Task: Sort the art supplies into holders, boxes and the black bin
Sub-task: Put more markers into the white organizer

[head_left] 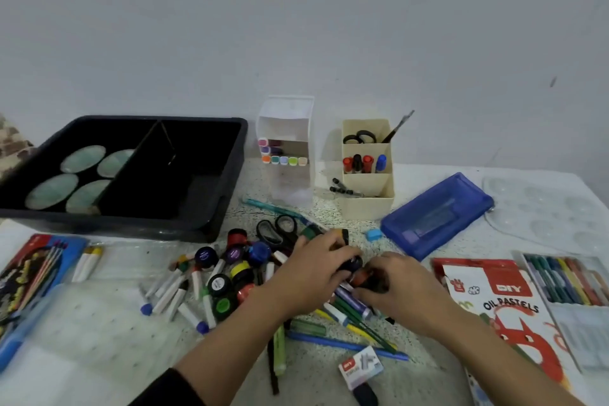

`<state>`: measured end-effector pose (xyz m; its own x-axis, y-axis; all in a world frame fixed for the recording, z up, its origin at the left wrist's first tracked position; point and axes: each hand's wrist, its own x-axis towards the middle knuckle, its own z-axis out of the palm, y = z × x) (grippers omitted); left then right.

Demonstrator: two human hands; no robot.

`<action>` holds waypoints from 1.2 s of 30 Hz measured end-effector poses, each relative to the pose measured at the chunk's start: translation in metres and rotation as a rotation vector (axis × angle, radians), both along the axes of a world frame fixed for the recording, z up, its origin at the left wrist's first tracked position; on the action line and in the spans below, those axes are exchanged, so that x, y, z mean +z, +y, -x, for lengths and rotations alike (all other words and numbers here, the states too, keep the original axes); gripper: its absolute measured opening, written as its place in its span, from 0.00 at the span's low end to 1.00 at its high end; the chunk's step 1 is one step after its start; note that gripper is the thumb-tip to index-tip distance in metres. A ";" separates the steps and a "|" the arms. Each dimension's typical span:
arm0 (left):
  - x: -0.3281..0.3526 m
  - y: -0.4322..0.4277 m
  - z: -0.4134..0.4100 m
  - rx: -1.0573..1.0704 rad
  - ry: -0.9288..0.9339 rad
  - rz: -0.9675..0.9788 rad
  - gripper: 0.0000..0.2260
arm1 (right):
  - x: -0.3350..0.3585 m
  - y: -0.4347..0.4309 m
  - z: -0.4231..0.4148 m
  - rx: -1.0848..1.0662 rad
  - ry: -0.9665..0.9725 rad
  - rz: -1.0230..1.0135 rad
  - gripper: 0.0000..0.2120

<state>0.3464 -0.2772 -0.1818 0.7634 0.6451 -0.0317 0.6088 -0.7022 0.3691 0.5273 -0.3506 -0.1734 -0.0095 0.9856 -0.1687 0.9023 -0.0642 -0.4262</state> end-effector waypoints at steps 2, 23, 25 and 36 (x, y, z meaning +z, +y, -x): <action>-0.003 0.000 0.002 -0.002 -0.013 0.006 0.17 | 0.003 0.003 0.003 -0.041 0.017 0.048 0.09; 0.039 -0.043 0.086 0.364 -0.435 0.088 0.16 | 0.026 -0.004 0.045 -0.010 0.538 -0.270 0.12; 0.047 -0.052 0.106 0.441 -0.460 0.035 0.16 | 0.029 0.000 0.053 0.034 0.546 -0.239 0.10; 0.053 -0.074 0.245 0.637 -0.379 -0.012 0.16 | 0.032 0.009 0.132 0.300 0.631 -0.182 0.14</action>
